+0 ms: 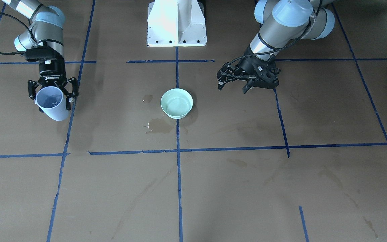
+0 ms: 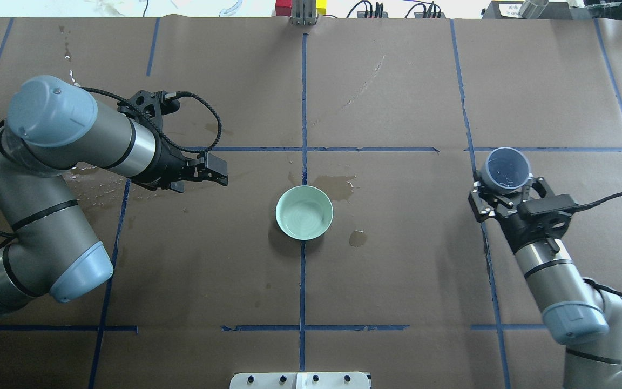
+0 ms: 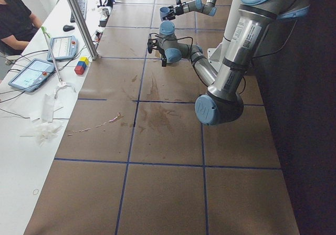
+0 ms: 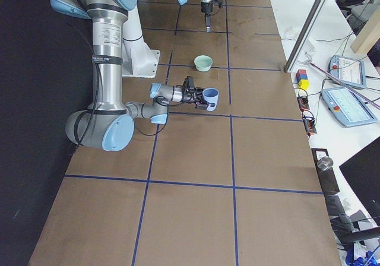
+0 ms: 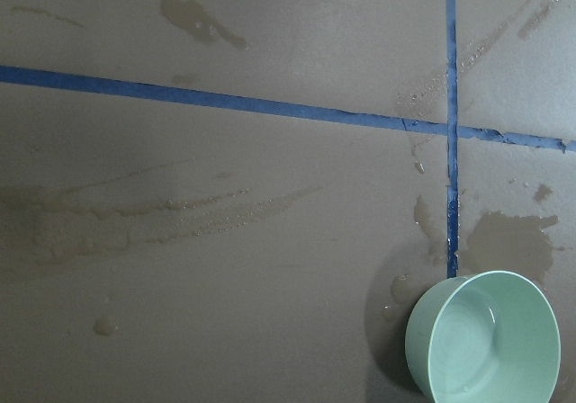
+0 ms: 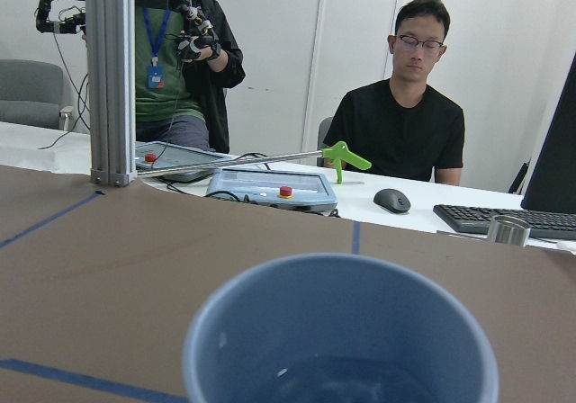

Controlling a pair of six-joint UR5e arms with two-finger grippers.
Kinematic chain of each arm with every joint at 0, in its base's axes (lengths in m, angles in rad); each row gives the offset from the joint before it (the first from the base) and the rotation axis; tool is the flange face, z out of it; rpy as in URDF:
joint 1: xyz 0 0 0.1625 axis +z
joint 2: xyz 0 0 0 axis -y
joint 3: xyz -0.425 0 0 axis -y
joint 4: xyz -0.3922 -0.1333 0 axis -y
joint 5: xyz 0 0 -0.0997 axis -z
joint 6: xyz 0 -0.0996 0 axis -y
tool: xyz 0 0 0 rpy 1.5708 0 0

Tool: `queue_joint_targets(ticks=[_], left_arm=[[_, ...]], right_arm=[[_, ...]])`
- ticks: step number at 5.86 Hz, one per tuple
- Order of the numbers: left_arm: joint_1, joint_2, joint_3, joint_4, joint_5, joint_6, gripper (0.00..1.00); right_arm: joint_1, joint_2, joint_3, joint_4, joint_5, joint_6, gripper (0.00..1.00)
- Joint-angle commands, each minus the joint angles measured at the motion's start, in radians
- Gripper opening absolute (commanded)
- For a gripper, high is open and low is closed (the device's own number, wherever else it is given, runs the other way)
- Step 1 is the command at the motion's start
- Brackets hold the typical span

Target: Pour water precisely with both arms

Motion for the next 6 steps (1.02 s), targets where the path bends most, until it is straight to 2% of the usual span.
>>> queue_joint_targets(ticks=[1, 3, 4, 5, 6], left_arm=[[-0.005, 0.0, -0.001, 0.0, 0.004, 0.001, 0.99], [-0.009, 0.0, -0.001, 0.0, 0.004, 0.001, 0.99], [-0.009, 0.002, -0.001, 0.0, 0.004, 0.0, 0.99], [-0.009, 0.014, -0.003, 0.0, 0.006, 0.0, 0.99], [-0.009, 0.017, -0.007, 0.0, 0.007, 0.0, 0.99]], right_arm=[[-0.039, 0.129, 0.016, -0.177, -0.004, -0.001, 0.16], [-0.081, 0.195, 0.042, -0.244, -0.003, -0.003, 0.11], [-0.085, 0.22, 0.047, -0.343, -0.003, -0.003, 0.13], [-0.101, 0.237, 0.047, -0.368, -0.019, -0.003, 0.16], [-0.154, 0.263, 0.045, -0.395, -0.079, -0.003, 0.14]])
